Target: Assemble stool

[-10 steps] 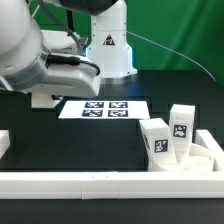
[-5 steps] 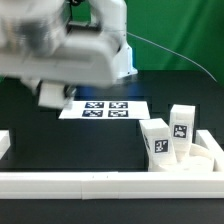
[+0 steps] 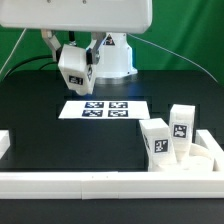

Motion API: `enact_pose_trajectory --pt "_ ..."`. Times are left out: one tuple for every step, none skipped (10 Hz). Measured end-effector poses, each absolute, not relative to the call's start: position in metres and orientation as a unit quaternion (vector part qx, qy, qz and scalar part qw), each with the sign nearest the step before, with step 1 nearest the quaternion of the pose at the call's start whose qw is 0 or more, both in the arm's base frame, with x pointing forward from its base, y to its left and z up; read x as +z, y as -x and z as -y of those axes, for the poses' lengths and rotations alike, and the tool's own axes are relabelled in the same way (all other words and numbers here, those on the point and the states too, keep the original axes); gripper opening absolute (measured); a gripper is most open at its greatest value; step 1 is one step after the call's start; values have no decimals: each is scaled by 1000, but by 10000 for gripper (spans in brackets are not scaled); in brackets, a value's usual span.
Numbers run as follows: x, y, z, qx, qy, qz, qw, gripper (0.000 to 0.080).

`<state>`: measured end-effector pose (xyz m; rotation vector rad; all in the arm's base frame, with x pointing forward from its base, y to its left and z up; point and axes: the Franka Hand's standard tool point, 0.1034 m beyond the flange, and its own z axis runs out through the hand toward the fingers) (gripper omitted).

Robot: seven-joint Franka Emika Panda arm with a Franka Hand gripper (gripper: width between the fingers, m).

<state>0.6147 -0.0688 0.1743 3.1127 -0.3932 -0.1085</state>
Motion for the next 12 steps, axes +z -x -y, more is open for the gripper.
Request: enact_pose_trajectory --pt "175 -620 68 11 -992 124 5 324" --pt "176 -622 63 45 -992 122 6 324" --pt "188 -629 41 82 -988 133 -3 324" --pt "201 -640 13 135 -982 133 -12 324" --pt "208 -645 -10 158 -977 143 -22 324" --pt "211 -653 -23 195 -970 145 -25 324" --pt "204 -652 -29 204 -967 152 -25 324" --pt "202 -651 -29 205 -967 150 -24 324" --pt "202 -651 -29 205 -967 150 -24 324" --pt "202 -651 -31 205 -967 149 -25 324" --pt "199 -650 -44 224 -962 151 -35 324" --pt "191 -650 -54 241 -958 152 -44 324"
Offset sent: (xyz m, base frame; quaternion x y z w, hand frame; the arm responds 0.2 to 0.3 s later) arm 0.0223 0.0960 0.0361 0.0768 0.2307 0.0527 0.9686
